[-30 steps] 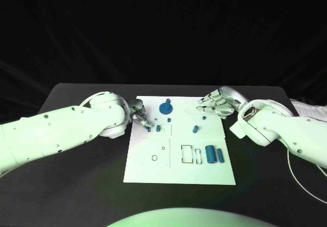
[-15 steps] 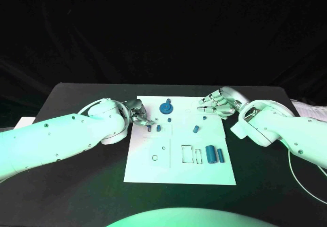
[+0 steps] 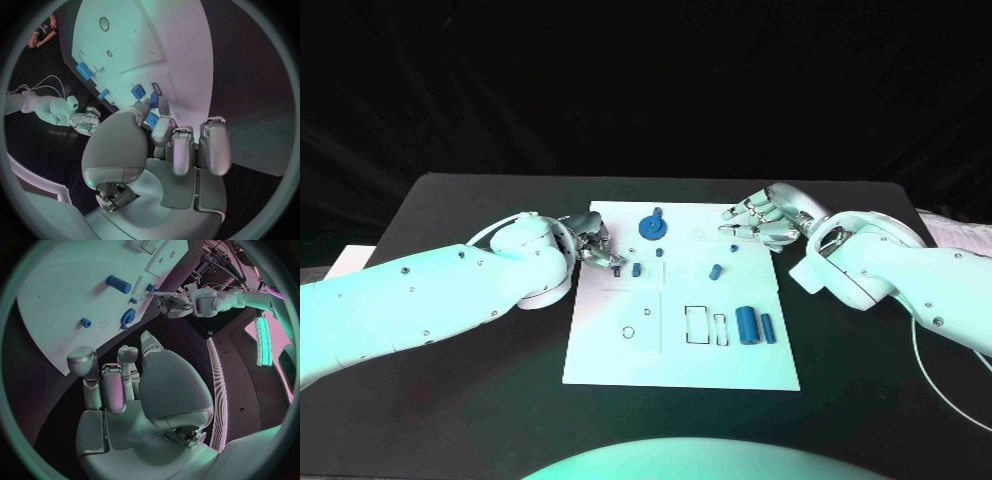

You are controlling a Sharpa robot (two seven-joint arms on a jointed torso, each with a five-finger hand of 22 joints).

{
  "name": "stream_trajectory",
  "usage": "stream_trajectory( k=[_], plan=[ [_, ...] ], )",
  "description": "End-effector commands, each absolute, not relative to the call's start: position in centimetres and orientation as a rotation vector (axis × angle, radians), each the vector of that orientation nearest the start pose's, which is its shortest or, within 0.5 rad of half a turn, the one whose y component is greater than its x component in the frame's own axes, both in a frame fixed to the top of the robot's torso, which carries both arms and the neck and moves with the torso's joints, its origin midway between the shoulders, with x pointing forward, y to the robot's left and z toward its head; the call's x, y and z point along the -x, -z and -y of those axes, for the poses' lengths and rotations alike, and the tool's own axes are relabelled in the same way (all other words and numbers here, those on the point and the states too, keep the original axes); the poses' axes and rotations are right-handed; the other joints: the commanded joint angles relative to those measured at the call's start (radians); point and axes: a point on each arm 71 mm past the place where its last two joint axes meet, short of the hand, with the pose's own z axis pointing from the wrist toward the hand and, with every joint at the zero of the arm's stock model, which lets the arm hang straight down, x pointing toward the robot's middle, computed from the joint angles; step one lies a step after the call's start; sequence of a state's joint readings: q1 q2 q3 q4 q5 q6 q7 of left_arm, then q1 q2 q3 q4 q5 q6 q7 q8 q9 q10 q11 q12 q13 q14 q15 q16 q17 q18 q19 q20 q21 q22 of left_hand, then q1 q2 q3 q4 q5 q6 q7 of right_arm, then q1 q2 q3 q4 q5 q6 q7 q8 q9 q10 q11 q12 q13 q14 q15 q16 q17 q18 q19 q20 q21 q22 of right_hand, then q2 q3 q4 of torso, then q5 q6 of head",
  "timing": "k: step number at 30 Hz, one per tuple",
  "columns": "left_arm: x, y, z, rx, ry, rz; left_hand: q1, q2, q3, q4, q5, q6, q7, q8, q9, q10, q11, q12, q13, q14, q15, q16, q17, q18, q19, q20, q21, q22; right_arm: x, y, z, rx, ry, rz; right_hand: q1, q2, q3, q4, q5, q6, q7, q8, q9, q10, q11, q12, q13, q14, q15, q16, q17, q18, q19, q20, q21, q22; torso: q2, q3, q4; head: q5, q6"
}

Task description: Assemble the parts on the task board

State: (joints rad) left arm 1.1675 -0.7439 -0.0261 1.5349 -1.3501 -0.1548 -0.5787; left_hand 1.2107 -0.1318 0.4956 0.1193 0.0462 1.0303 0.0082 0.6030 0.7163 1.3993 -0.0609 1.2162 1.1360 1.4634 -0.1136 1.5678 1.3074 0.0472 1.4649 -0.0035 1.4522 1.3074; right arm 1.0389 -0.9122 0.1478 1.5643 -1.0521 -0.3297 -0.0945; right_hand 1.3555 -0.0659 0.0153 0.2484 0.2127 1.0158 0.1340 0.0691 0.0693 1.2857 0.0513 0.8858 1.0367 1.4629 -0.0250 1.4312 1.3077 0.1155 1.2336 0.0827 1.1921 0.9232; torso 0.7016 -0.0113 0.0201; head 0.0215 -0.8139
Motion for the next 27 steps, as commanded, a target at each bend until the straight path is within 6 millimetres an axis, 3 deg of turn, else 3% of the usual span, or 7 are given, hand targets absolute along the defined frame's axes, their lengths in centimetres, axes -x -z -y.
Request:
stream_trajectory(
  k=[1, 27],
  plan=[
    [-48.00, 21.78, -16.90, 0.045, 0.353, -2.017, 0.024, 0.004, 0.068, -0.069, 0.003, 0.001, -0.008, -0.004, -0.002, 0.003, -0.004, 0.006, 0.002, 0.107, 0.003, 0.003, 0.263, -0.015, 0.051, 0.006, 0.001, 0.169, -47.55, 19.38, 23.04, -0.368, -0.874, -1.730, 0.000, 0.009, -0.005, -0.002, 0.005, -0.004, 0.002, -0.001, 0.000, -0.006, -0.003, -0.001, -0.001, 0.061, 0.001, -0.003, 0.055, 0.010, -0.007, 0.002, -0.006, -0.001, 0.000, 0.0000, -0.0005, 0.000, -0.002],
    [-48.04, 22.23, -16.50, -0.054, 0.367, -2.054, 0.024, -0.003, 0.065, -0.068, 0.002, 0.004, -0.009, -0.005, -0.003, 0.005, -0.004, 0.009, 0.005, 0.107, 0.003, 0.003, 0.263, -0.014, 0.051, 0.005, 0.000, 0.169, -47.51, 19.49, 23.00, -0.368, -0.877, -1.734, 0.001, 0.010, -0.007, -0.001, 0.006, -0.004, 0.002, -0.001, 0.001, -0.006, -0.003, 0.001, 0.000, 0.061, 0.001, -0.004, 0.054, 0.010, -0.007, 0.002, -0.006, -0.001, 0.000, 0.0005, -0.0006, 0.002, -0.009]
  ],
)
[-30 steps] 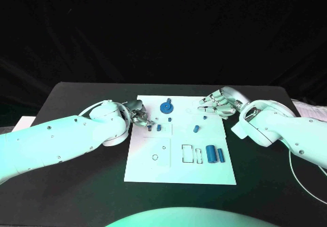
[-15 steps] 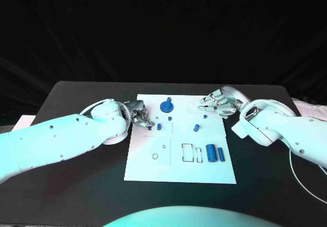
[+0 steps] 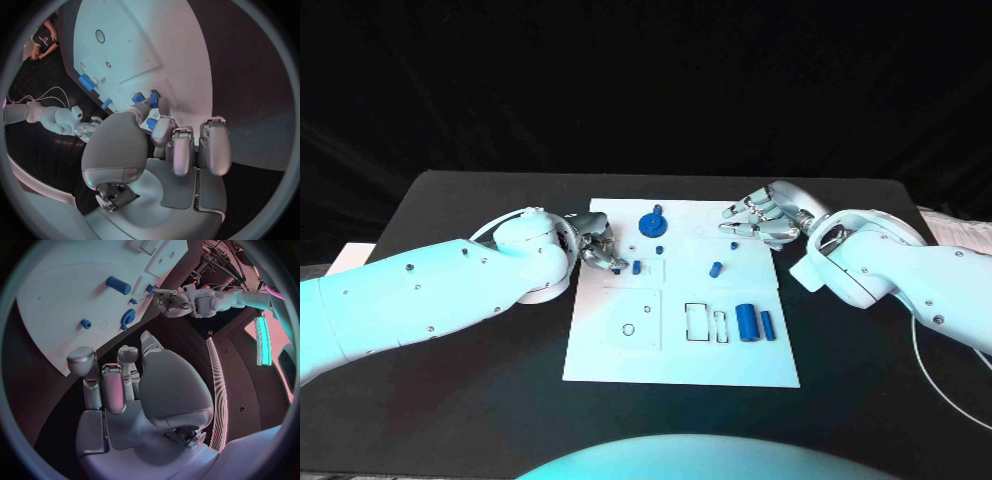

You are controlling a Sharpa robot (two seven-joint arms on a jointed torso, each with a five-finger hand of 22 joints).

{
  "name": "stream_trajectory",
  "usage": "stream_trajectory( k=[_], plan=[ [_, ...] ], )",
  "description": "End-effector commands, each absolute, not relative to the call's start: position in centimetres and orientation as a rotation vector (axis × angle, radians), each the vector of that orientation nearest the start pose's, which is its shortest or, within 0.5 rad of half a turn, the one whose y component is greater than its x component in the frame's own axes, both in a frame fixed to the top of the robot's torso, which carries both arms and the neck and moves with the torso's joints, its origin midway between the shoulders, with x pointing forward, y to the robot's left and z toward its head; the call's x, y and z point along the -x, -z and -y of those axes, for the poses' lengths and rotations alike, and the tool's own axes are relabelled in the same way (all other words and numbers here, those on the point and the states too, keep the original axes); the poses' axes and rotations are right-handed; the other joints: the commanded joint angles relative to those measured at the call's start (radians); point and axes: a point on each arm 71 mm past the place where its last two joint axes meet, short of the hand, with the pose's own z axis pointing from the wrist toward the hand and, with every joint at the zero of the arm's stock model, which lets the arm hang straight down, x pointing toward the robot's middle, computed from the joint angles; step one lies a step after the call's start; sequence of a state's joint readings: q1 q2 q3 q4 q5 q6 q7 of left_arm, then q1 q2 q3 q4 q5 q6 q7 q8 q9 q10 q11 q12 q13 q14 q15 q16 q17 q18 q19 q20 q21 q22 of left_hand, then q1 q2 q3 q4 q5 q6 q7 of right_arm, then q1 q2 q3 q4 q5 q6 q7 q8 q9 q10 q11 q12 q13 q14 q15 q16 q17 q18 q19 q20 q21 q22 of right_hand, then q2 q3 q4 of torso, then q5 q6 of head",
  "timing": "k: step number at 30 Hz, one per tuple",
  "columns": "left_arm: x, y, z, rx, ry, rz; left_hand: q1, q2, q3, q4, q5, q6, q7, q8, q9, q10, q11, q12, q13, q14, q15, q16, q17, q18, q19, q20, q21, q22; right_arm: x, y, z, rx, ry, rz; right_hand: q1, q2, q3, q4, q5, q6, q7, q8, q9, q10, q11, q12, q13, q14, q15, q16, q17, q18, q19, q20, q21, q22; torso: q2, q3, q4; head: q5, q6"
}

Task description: Assemble the parts on the task board

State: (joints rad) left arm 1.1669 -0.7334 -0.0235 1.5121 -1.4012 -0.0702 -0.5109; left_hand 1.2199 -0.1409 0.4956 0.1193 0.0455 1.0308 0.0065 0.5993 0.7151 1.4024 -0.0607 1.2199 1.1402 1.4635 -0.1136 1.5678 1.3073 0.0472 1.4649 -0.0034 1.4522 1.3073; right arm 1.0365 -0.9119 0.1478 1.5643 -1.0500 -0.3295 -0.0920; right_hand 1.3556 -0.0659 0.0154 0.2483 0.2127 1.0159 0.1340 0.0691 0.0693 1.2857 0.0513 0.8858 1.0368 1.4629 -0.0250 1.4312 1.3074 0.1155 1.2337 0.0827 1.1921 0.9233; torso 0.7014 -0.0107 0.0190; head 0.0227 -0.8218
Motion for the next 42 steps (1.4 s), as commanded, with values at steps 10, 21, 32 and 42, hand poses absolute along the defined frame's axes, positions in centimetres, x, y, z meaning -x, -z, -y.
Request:
stream_trajectory(
  k=[10, 21, 32, 42],
  plan=[
    [-47.94, 22.27, -16.53, -0.062, 0.366, -2.062, 0.017, 0.004, 0.064, -0.069, 0.002, 0.005, -0.008, -0.002, -0.002, 0.003, -0.005, 0.006, 0.002, 0.107, 0.003, 0.003, 0.263, -0.015, 0.051, 0.005, 0.001, 0.169, -47.51, 19.51, 23.00, -0.369, -0.877, -1.735, 0.001, 0.010, -0.007, -0.001, 0.006, -0.004, 0.002, -0.001, 0.000, -0.006, -0.003, 0.001, 0.000, 0.061, 0.001, -0.004, 0.055, 0.010, -0.007, 0.002, -0.006, -0.001, 0.000, -0.0002, 0.0007, 0.002, -0.001],
    [-47.96, 22.35, -16.52, -0.048, 0.364, -2.072, 0.017, 0.005, 0.064, -0.066, 0.003, 0.008, -0.008, -0.002, -0.003, 0.004, -0.005, 0.008, 0.004, 0.107, 0.003, 0.003, 0.263, -0.014, 0.050, 0.005, -0.001, 0.168, -47.50, 19.51, 22.96, -0.369, -0.878, -1.735, 0.002, 0.011, -0.008, -0.001, 0.007, -0.004, 0.002, -0.001, 0.000, -0.006, -0.003, 0.001, 0.000, 0.061, 0.001, -0.004, 0.054, 0.010, -0.007, 0.002, -0.007, -0.002, 0.000, 0.0003, 0.0003, 0.001, -0.003],
    [-48.24, 22.76, -16.70, 0.001, 0.327, -2.117, -0.054, -0.028, 0.011, 0.005, 0.003, 0.027, -0.013, -0.002, -0.004, 0.007, -0.006, 0.010, 0.008, 0.107, 0.003, 0.003, 0.263, -0.013, 0.049, 0.005, -0.006, 0.166, -47.46, 19.47, 22.97, -0.370, -0.878, -1.733, 0.002, 0.012, -0.009, -0.001, 0.007, -0.004, 0.002, -0.001, 0.000, -0.007, -0.003, -0.001, -0.001, 0.061, 0.001, -0.005, 0.053, 0.010, -0.007, 0.002, -0.008, -0.003, 0.001, 0.0009, -0.0006, 0.000, -0.009],
    [-48.35, 22.94, -16.55, 0.006, 0.294, -2.136, -0.081, -0.041, -0.031, 0.049, 0.004, 0.042, -0.019, 0.000, -0.003, 0.014, -0.011, 0.016, 0.016, 0.107, -0.001, 0.003, 0.263, -0.015, 0.052, 0.002, 0.001, 0.172, -47.43, 19.45, 22.96, -0.370, -0.878, -1.733, 0.002, 0.012, -0.009, -0.001, 0.007, -0.004, 0.002, -0.001, 0.000, -0.007, -0.003, -0.001, -0.001, 0.061, 0.001, -0.005, 0.053, 0.010, -0.007, 0.002, -0.008, -0.003, 0.000, 0.0003, 0.0006, -0.002, -0.011]
  ],
)
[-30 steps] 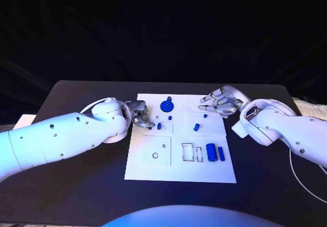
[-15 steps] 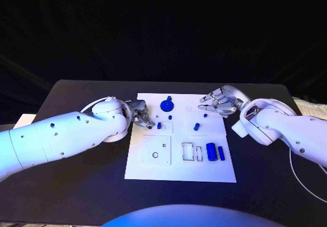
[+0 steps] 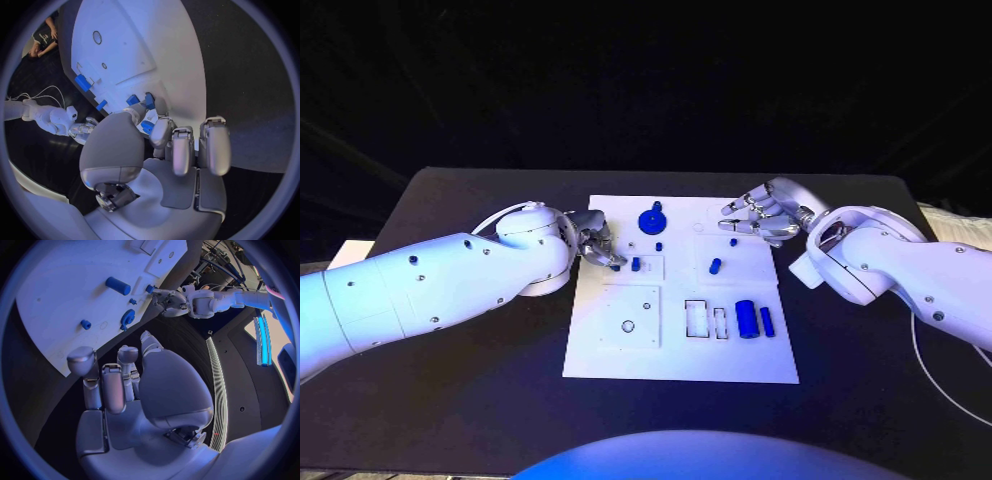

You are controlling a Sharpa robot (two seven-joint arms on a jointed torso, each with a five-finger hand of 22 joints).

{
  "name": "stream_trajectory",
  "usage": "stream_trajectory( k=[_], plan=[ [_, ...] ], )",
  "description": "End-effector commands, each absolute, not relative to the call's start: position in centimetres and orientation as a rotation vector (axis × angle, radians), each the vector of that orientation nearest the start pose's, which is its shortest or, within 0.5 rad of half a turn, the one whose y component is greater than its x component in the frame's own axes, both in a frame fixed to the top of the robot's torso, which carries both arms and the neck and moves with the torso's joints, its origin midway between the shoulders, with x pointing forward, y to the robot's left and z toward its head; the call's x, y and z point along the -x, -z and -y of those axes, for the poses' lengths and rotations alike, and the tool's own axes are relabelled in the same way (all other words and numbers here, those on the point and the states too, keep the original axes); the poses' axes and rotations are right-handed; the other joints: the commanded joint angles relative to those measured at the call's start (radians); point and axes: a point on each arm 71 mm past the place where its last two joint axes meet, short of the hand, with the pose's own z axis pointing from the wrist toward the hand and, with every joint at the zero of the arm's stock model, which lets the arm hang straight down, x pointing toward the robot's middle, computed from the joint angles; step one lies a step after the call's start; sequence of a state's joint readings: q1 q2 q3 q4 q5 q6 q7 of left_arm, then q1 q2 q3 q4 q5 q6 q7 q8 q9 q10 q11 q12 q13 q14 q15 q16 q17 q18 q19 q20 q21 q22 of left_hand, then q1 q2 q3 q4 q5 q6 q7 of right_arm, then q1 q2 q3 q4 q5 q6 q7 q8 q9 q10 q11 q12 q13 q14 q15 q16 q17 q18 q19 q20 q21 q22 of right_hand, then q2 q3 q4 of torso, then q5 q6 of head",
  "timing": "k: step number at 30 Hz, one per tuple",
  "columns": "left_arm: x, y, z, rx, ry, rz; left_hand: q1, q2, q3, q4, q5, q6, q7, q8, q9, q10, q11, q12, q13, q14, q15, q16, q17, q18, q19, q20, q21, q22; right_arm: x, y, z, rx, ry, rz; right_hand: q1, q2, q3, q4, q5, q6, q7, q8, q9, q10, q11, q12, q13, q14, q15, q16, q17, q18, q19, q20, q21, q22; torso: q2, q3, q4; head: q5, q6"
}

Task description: Assemble the parts on the task board

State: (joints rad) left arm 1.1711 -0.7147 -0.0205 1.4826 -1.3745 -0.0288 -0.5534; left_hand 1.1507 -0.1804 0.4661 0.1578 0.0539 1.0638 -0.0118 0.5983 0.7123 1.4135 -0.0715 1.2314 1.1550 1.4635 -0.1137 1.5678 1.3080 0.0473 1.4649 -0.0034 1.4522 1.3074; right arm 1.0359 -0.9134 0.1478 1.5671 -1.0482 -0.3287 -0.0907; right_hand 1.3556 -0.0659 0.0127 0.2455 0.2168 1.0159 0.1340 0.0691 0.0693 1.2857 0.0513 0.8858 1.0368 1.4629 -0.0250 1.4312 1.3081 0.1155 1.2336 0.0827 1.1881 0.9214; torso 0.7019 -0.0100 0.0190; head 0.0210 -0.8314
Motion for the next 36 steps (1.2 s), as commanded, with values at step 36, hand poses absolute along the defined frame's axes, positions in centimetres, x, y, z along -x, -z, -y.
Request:
stream_trajectory(
  k=[36],
  plan=[
    [-48.51, 22.73, -16.02, 0.033, 0.281, -2.114, -0.057, -0.030, -0.065, 0.106, -0.002, 0.028, -0.006, 0.009, 0.010, 0.012, -0.005, 0.011, 0.010, 0.107, -0.006, 0.003, 0.263, -0.017, 0.058, -0.003, 0.009, 0.182, -47.46, 19.45, 22.85, -0.370, -0.881, -1.731, 0.002, 0.012, -0.009, 0.003, 0.005, -0.005, 0.002, -0.001, 0.000, -0.008, -0.003, -0.002, -0.003, 0.061, 0.001, -0.006, 0.052, 0.011, -0.008, 0.002, -0.006, -0.004, -0.001, 0.0000, 0.0000, -0.004, -0.001]
  ],
)
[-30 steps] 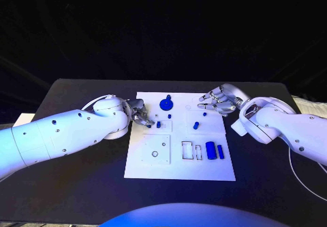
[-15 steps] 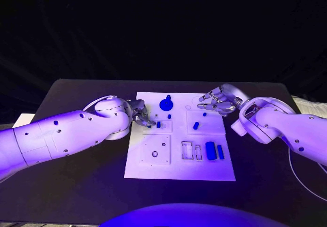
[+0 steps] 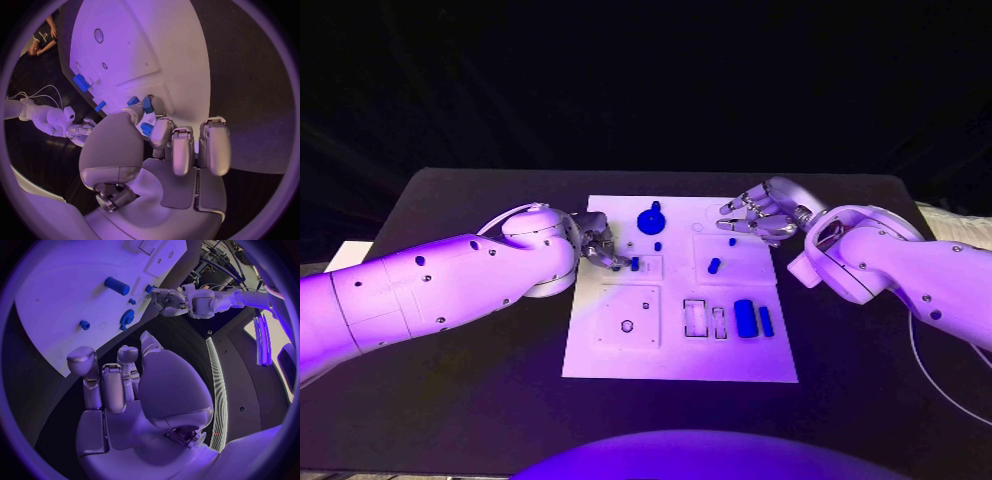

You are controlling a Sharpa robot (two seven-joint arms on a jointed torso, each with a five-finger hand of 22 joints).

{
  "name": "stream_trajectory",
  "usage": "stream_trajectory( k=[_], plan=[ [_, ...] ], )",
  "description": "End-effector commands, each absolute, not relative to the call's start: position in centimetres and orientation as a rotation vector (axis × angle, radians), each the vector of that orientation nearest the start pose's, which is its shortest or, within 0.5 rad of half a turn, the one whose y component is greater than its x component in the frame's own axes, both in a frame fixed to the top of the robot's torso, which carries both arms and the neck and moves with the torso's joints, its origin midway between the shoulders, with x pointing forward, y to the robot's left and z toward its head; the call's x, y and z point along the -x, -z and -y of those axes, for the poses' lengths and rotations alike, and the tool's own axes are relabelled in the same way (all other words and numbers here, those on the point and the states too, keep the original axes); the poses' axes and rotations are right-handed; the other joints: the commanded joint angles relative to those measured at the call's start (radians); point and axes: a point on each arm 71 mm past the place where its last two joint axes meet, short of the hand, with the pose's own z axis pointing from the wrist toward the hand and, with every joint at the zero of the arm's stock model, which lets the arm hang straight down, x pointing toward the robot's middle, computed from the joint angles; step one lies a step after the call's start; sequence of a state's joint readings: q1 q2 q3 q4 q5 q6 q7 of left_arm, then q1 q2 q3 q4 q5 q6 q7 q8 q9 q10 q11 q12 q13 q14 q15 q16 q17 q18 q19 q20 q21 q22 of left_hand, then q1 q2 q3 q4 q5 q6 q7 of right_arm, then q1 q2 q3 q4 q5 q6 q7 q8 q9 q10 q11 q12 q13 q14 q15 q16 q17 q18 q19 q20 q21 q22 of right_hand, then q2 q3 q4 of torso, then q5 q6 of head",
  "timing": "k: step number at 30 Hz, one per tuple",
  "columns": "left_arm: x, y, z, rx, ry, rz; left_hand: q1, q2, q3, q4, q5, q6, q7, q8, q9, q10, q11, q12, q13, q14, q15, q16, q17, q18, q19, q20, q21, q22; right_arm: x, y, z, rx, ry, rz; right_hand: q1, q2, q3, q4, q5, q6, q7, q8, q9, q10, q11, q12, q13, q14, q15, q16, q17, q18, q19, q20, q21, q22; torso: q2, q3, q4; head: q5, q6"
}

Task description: Assemble the parts on the task board

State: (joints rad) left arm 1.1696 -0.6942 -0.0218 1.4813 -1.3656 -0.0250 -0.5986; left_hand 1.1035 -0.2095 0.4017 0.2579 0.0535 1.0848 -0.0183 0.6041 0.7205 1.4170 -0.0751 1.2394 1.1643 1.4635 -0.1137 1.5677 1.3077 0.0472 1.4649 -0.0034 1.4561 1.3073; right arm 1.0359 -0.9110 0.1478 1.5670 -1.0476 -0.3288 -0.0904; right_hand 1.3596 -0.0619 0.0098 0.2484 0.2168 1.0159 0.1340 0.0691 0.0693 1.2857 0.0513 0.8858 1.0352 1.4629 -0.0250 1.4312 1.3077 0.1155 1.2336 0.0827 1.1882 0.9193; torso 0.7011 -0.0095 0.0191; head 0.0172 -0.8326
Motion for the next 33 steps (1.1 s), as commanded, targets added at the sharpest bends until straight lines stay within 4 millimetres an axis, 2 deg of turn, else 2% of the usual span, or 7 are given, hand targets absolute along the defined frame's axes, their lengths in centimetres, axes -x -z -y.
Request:
stream_trajectory(
  k=[1, 15, 33],
  plan=[
    [-48.53, 22.74, -16.05, 0.032, 0.279, -2.114, -0.011, -0.001, -0.001, 0.008, -0.002, 0.007, 0.000, 0.004, 0.002, 0.008, -0.002, 0.004, 0.001, 0.107, -0.006, 0.003, 0.263, -0.017, 0.058, -0.003, 0.005, 0.182, -47.46, 19.45, 22.85, -0.370, -0.881, -1.731, -0.002, 0.008, -0.006, 0.000, 0.006, -0.005, 0.002, -0.001, 0.000, -0.008, -0.003, -0.002, -0.001, 0.061, 0.001, -0.006, 0.052, 0.011, -0.008, 0.002, -0.006, -0.002, 0.000, -0.0005, 0.0003, -0.001, 0.000],
    [-48.72, 22.72, -16.69, 0.031, 0.253, -2.120, -0.013, 0.001, -0.002, 0.015, -0.002, 0.008, 0.000, 0.005, 0.003, 0.009, -0.002, 0.004, 0.002, 0.107, -0.006, 0.003, 0.263, -0.018, 0.058, -0.003, 0.006, 0.183, -47.48, 19.47, 22.93, -0.372, -0.879, -1.732, -0.002, 0.008, -0.006, 0.000, 0.006, -0.005, 0.002, -0.001, 0.000, -0.008, -0.003, -0.002, -0.001, 0.061, 0.001, -0.006, 0.052, 0.011, -0.008, 0.002, -0.006, -0.002, 0.000, -0.0011, 0.0017, -0.002, -0.002],
    [-48.67, 22.65, -16.83, 0.022, 0.248, -2.135, -0.019, -0.008, -0.013, 0.027, -0.002, 0.012, -0.001, 0.009, 0.007, 0.010, -0.003, 0.005, 0.003, 0.107, -0.006, 0.003, 0.263, -0.018, 0.059, -0.003, 0.006, 0.183, -47.52, 19.50, 22.87, -0.371, -0.880, -1.733, -0.002, 0.009, -0.008, 0.001, 0.009, -0.005, 0.002, -0.001, 0.000, -0.008, -0.003, -0.002, -0.001, 0.061, 0.001, -0.006, 0.052, 0.011, -0.009, 0.002, -0.007, -0.003, 0.001, -0.0013, 0.0014, 0.000, -0.005]
  ],
)
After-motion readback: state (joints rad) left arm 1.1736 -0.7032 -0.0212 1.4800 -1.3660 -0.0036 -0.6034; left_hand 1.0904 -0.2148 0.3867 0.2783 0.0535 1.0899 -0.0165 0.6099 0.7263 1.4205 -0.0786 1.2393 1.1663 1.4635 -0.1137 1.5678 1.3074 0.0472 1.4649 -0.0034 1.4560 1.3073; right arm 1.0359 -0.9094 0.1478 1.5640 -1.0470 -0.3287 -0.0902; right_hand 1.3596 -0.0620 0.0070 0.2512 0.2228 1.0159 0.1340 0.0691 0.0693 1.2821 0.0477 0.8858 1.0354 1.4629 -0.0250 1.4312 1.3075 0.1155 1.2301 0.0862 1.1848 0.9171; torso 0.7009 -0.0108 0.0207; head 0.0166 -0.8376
